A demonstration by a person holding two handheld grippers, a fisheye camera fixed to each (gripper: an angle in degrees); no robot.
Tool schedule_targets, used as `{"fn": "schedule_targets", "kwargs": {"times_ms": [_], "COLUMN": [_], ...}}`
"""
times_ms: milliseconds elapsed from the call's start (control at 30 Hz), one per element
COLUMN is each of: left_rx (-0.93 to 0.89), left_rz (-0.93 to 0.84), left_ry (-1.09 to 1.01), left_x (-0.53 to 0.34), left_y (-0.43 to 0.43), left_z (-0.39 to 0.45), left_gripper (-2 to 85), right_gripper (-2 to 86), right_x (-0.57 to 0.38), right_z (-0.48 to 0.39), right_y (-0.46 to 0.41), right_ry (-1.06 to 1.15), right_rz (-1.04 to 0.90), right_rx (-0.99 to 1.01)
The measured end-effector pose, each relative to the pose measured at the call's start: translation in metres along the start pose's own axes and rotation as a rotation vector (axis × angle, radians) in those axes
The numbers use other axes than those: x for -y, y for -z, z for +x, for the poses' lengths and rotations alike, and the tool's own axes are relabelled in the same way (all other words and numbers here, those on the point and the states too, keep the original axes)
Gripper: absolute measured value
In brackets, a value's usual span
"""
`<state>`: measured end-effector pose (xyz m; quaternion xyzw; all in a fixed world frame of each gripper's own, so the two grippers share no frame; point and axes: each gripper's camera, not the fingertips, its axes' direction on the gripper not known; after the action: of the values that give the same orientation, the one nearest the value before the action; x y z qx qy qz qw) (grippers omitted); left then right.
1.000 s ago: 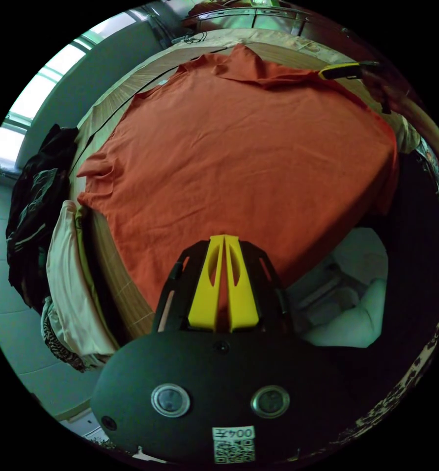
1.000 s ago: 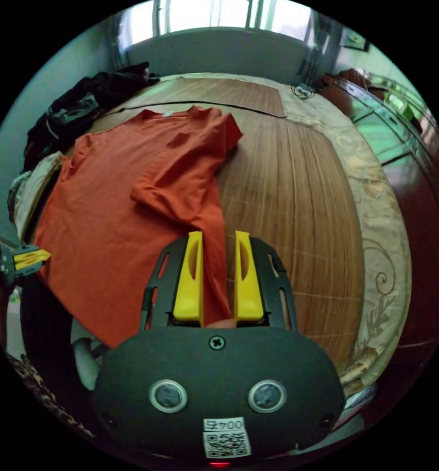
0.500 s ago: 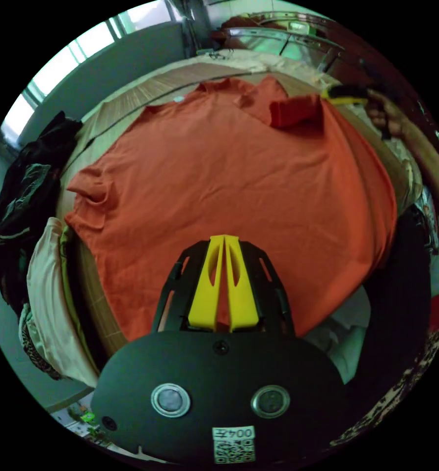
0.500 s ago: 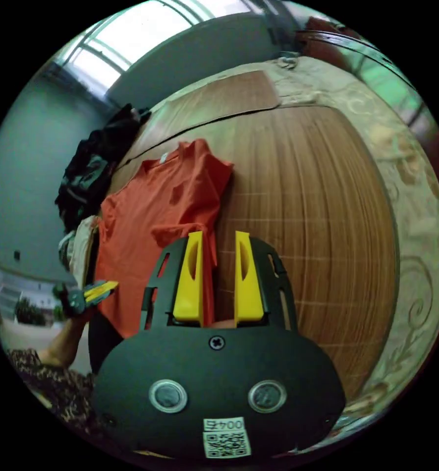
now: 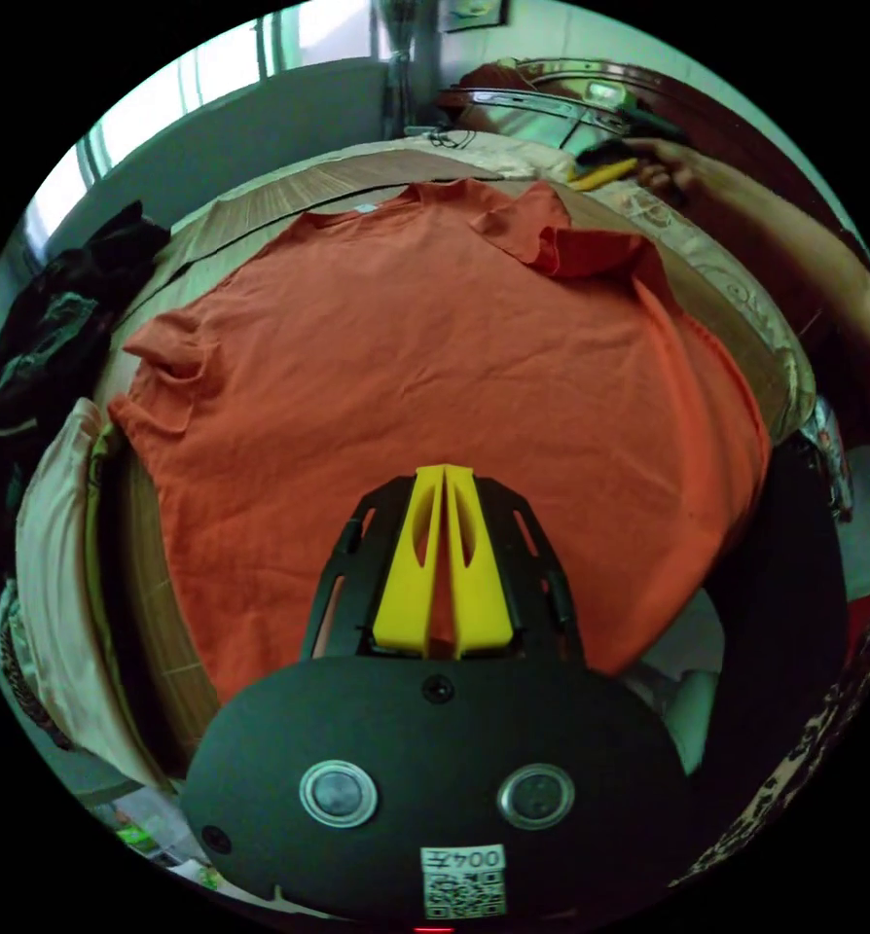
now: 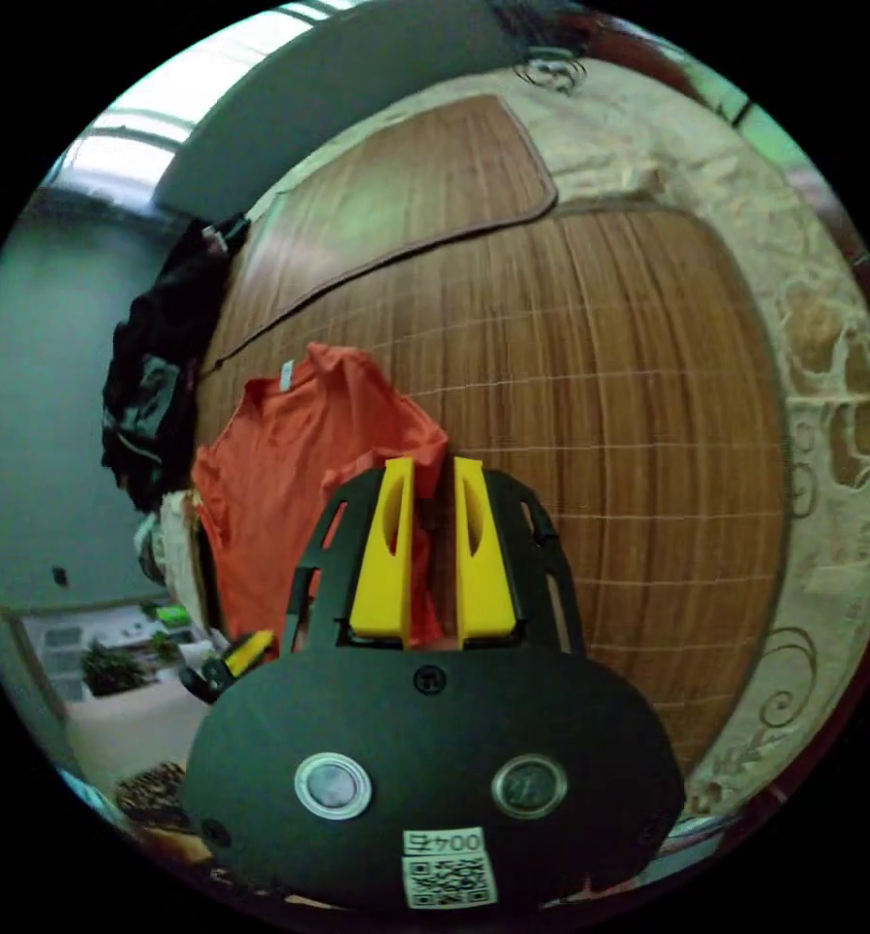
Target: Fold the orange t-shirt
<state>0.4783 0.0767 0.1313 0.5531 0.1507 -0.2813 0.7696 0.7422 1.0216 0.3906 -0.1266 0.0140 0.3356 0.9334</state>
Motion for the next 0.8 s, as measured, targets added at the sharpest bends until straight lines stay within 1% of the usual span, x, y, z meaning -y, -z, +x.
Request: {"fn": "schedule_targets", "kwargs": {"times_ms": [67,133,267,433,533,600,667,733,800], "left_rx": [0.036,0.037,0.016,-0.003,0.002,0.006,0.01,0.009,0.005], "left_rz": [-0.009,-0.007,0.008,0.011,0.012,0.01,0.011,0.019,0.024], "left_ry": [-0.032,-0.033,-0.021,-0.007,-0.014,-0.019,-0.014,-0.01,-0.004], "left_x": [0.0,-0.002,-0.007,-0.011,-0.013,-0.014,-0.017,-0.019,-0.021], "left_y": [0.001,0.002,0.004,0.007,0.008,0.01,0.011,0.012,0.012], "left_z": [0.005,0.005,0.002,0.0,0.001,0.001,0.002,0.002,0.001], "left_gripper": [0.9,0.8,0.8,0.8,0.9,0.9,0.9,1.0,1.0], "right_gripper": [8.2,8.5,9.0,9.1,4.8,3.4,3.1,3.4,5.2], "right_x": [0.013,0.019,0.015,0.007,0.0,-0.007,-0.011,-0.013,-0.018], "right_z": [0.003,0.0,-0.02,-0.042,-0.056,-0.065,-0.061,-0.047,-0.029], "right_y": [-0.016,-0.027,-0.029,-0.037,-0.042,-0.04,-0.034,-0.031,-0.033], "right_ry": [-0.065,-0.078,-0.009,0.07,0.126,0.162,0.157,0.108,0.064], "right_rz": [-0.024,-0.044,-0.037,-0.055,-0.036,0.034,0.092,0.089,0.081], "right_rx": [-0.038,-0.037,-0.056,-0.143,-0.283,-0.486,-0.605,-0.555,-0.458]}}
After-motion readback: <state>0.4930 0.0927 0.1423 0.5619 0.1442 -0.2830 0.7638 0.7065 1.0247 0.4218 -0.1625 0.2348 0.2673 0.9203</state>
